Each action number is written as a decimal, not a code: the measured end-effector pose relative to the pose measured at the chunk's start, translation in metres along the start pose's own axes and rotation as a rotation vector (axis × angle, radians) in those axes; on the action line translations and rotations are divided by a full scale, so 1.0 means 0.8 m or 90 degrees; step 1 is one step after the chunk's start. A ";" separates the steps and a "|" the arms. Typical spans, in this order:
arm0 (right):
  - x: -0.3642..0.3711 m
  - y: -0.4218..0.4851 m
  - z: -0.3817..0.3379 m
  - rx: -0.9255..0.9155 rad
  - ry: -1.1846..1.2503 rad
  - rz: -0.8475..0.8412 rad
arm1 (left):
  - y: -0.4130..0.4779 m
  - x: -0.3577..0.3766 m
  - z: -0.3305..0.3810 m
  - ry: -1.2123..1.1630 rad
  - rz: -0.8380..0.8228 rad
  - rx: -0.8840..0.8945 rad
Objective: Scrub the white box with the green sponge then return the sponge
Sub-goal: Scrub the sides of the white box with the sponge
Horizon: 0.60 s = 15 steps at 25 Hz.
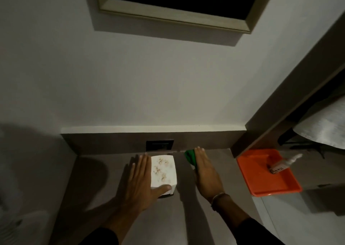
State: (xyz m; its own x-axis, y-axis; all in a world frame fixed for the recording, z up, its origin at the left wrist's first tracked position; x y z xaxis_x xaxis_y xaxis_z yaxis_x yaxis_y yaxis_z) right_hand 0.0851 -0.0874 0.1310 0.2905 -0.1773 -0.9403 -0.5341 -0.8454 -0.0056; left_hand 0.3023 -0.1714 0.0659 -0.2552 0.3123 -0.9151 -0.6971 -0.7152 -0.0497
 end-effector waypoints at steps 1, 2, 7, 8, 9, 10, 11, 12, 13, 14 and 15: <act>0.007 0.000 -0.018 -0.016 -0.007 -0.008 | 0.000 0.001 0.001 -0.044 0.003 0.001; 0.016 -0.001 -0.035 -0.031 -0.020 -0.015 | 0.002 0.006 -0.001 -0.096 0.015 0.005; 0.037 0.000 -0.091 -0.068 -0.054 -0.053 | 0.003 0.026 -0.015 -0.300 0.058 0.012; 0.043 -0.001 -0.097 -0.070 -0.068 -0.062 | 0.008 0.043 -0.016 -0.323 0.042 0.002; 0.047 -0.001 -0.101 -0.075 -0.084 -0.067 | 0.009 0.057 -0.017 -0.356 0.026 -0.010; 0.048 -0.003 -0.105 -0.081 -0.091 -0.069 | 0.012 0.073 -0.023 -0.388 0.027 -0.028; 0.050 -0.003 -0.109 -0.093 -0.103 -0.076 | 0.015 0.081 -0.026 -0.412 0.042 -0.049; 0.052 -0.004 -0.113 -0.103 -0.118 -0.080 | 0.011 0.082 -0.037 -0.422 0.065 -0.047; 0.052 -0.003 -0.116 -0.113 -0.130 -0.079 | 0.008 0.075 -0.032 -0.423 0.078 -0.051; 0.054 -0.003 -0.120 -0.122 -0.141 -0.083 | 0.012 0.059 -0.019 -0.447 0.101 -0.043; 0.055 -0.003 -0.126 -0.131 -0.146 -0.087 | 0.016 0.047 -0.016 -0.428 0.146 -0.013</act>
State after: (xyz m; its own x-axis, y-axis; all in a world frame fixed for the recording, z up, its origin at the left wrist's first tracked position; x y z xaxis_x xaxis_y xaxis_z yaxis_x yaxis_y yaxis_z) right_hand 0.1792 -0.1443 0.1241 0.1495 0.0429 -0.9878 -0.3243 -0.9417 -0.0899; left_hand 0.2924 -0.1764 0.0256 -0.7571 0.4661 -0.4578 -0.5652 -0.8187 0.1012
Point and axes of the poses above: each hand's wrist, its own y-axis towards the middle knuckle, its own x-axis out of the palm, z = x × y, the point moved 9 cm from there along y, towards the middle knuckle, and after that the axes turned 14 degrees about x, right-handed, at the moved point
